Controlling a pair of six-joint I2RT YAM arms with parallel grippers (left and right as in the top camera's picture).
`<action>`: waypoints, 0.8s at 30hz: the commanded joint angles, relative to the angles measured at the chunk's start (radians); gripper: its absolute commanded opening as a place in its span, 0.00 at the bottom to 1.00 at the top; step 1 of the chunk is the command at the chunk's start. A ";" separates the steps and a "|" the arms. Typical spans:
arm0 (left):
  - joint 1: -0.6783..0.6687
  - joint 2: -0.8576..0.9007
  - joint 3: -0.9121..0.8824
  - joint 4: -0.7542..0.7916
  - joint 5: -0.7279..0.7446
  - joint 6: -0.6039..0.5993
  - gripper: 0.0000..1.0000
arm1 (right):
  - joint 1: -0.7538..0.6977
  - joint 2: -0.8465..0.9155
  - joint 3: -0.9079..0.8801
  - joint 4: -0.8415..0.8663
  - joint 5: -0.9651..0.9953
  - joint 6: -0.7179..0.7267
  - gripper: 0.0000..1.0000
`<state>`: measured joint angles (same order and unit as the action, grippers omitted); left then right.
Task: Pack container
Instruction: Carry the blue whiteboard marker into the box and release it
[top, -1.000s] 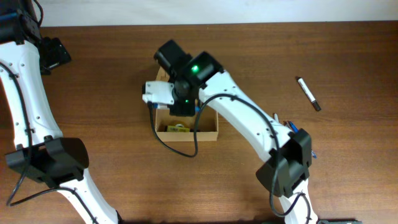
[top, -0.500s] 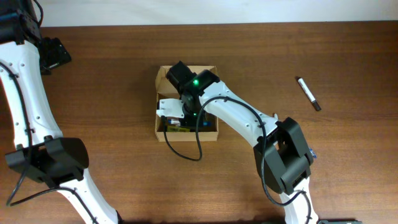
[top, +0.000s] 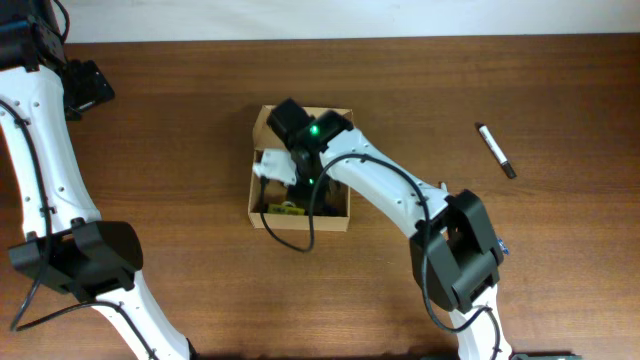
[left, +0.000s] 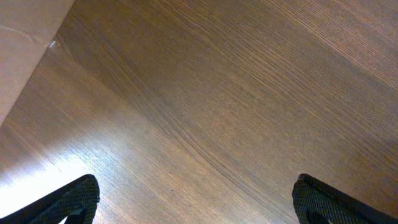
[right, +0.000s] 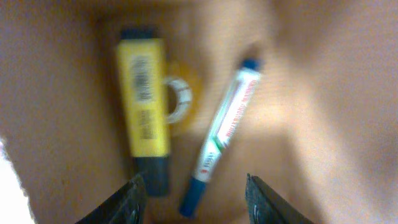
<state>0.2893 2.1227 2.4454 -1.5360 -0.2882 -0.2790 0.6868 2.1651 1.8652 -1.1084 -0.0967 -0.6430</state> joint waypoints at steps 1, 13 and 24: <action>0.002 0.007 -0.006 -0.001 -0.003 0.011 1.00 | -0.002 -0.034 0.214 -0.083 0.143 0.214 0.53; 0.002 0.007 -0.006 -0.001 -0.003 0.011 1.00 | -0.195 -0.036 0.654 -0.260 0.278 0.359 0.68; 0.002 0.007 -0.006 -0.001 -0.003 0.011 1.00 | -0.640 0.029 0.469 -0.237 0.154 0.352 0.67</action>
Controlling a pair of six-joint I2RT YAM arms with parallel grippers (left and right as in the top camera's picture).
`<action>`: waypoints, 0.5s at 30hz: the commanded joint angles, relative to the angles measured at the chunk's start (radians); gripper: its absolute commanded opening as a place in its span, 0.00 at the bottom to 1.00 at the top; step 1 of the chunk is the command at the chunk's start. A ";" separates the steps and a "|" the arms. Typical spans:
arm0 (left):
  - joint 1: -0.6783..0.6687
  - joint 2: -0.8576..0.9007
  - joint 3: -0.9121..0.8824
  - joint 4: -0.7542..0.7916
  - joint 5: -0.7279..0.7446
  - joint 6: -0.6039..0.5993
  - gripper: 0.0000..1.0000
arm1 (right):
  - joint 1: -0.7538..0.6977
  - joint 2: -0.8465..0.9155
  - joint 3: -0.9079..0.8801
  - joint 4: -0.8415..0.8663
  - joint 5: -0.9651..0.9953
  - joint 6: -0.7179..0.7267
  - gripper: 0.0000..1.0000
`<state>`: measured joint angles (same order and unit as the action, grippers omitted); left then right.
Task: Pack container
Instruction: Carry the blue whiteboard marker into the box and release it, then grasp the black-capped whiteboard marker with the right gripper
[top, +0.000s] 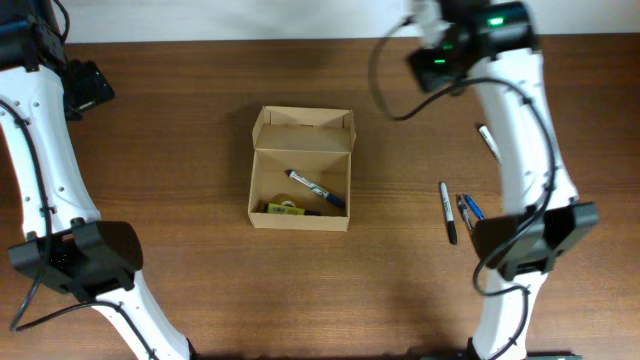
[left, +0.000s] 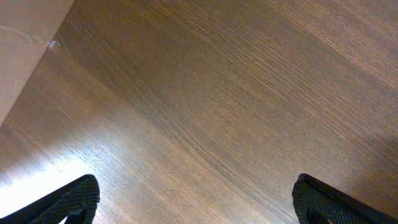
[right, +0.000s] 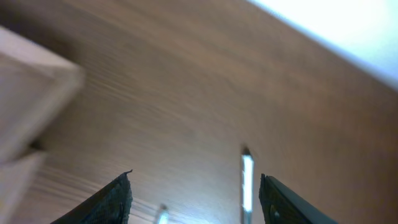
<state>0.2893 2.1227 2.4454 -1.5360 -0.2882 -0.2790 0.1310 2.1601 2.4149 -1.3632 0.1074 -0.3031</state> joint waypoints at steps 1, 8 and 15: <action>0.002 0.007 -0.006 -0.001 -0.003 0.011 1.00 | -0.117 0.035 -0.117 0.039 -0.080 0.013 0.69; 0.002 0.007 -0.006 -0.001 -0.003 0.011 1.00 | -0.302 0.040 -0.385 0.150 -0.161 0.002 0.69; 0.002 0.007 -0.006 -0.001 -0.003 0.011 1.00 | -0.383 0.040 -0.559 0.254 -0.221 -0.215 0.74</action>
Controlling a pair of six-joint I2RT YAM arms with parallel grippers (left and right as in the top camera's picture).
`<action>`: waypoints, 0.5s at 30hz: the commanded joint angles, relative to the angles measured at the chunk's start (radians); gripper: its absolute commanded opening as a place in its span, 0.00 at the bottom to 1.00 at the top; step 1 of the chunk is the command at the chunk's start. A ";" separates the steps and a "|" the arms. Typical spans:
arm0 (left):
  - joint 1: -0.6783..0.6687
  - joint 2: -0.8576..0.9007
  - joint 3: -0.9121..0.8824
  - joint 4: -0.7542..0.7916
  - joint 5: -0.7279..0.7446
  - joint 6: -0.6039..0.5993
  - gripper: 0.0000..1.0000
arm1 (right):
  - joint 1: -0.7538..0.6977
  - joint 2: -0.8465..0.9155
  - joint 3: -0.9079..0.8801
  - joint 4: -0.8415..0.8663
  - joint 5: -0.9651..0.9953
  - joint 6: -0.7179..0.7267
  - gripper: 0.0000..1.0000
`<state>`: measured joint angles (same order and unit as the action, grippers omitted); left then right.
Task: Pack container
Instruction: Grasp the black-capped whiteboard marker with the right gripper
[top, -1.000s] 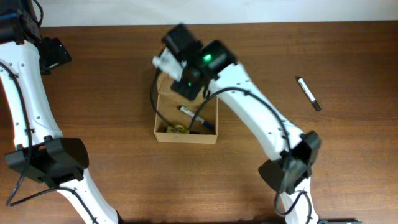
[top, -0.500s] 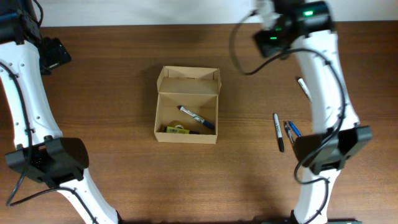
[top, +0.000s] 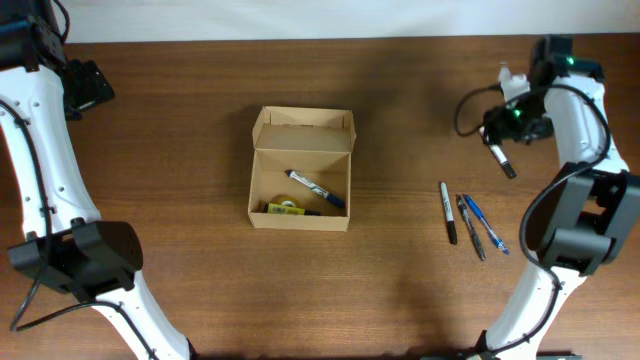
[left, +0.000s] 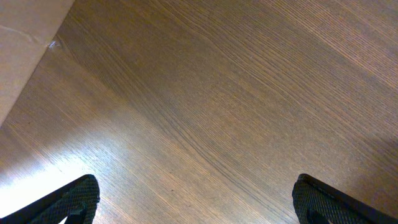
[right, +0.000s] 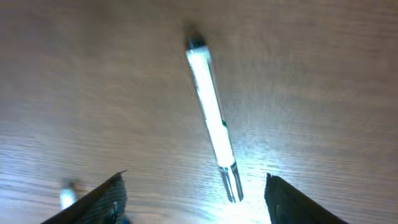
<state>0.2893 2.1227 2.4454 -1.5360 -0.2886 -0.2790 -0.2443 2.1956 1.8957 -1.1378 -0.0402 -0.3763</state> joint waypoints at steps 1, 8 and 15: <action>0.002 0.007 -0.006 -0.001 -0.003 0.011 1.00 | -0.008 0.005 -0.049 0.039 -0.072 -0.175 0.74; 0.002 0.007 -0.006 -0.001 -0.003 0.011 1.00 | -0.008 0.031 -0.060 0.092 -0.045 -0.235 0.73; 0.002 0.007 -0.006 -0.001 -0.003 0.011 1.00 | -0.008 0.068 -0.060 0.148 0.027 -0.256 0.73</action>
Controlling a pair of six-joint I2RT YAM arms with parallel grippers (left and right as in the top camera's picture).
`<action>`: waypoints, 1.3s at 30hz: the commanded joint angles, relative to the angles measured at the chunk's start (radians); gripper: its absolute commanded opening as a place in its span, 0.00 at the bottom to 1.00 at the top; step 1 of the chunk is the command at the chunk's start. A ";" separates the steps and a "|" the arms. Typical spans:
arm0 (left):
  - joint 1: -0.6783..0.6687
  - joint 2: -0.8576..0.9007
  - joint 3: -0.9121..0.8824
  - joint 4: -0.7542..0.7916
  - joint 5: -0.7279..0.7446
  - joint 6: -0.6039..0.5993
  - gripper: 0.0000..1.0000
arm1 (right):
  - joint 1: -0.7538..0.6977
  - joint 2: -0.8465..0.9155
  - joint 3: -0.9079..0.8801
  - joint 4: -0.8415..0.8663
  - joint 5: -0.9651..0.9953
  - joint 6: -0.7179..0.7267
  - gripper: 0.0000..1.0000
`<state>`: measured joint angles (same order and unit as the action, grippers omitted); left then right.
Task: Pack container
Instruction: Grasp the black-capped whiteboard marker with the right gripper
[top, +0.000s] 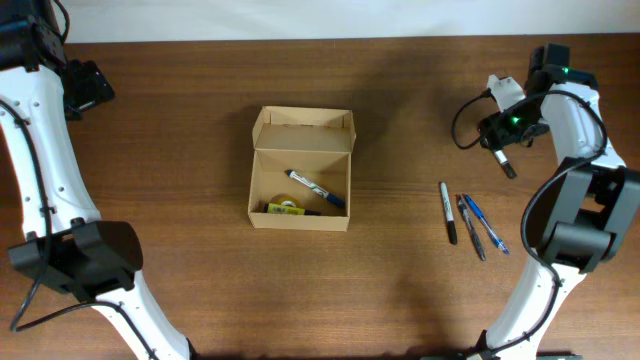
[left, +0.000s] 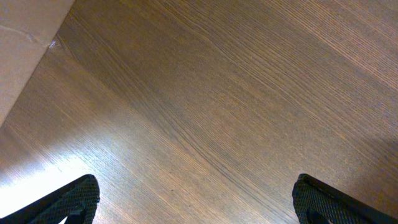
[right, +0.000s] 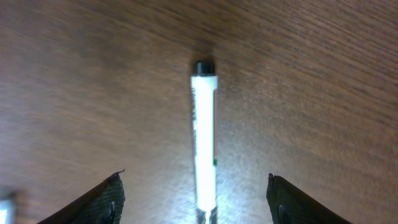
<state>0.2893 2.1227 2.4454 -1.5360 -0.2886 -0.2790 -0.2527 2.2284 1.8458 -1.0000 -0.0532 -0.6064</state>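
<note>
An open cardboard box (top: 300, 225) sits left of centre, holding a blue-capped marker (top: 318, 189), a yellow highlighter and a tape roll (top: 285, 208). At the far right my right gripper (top: 497, 140) hangs open over a white marker with a black cap (top: 508, 168). In the right wrist view that marker (right: 204, 137) lies lengthwise, centred between the spread fingers of the right gripper (right: 196, 205), untouched. My left gripper (top: 85, 85) stays at the far left back, and the left wrist view shows the left gripper (left: 196, 202) open over bare wood.
Three more pens (top: 470, 225) lie side by side on the table (top: 180, 290), in front of the white marker. A pale cardboard edge (left: 25, 43) shows in the corner of the left wrist view.
My right gripper shifted slightly over the white marker, which now lies straight and centred between the fingers instead of slanted. The left arm has not moved.
My right gripper was first open down inside the box, above the highlighter, tape and blue-capped marker. Then it was near the table's back edge, right of the box. Then it hung over the white marker at the far right, and now it is lined up along it.
</note>
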 joint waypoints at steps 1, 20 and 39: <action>0.002 0.007 -0.006 -0.001 -0.003 0.011 1.00 | 0.001 0.041 -0.010 0.011 0.039 -0.026 0.73; 0.002 0.007 -0.006 -0.001 -0.003 0.011 1.00 | 0.004 0.147 -0.010 0.017 0.088 0.064 0.23; 0.002 0.007 -0.006 -0.001 -0.003 0.011 1.00 | 0.177 0.021 0.484 -0.277 -0.332 0.312 0.04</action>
<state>0.2893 2.1227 2.4454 -1.5360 -0.2886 -0.2790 -0.1661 2.3325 2.1796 -1.2133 -0.3035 -0.3416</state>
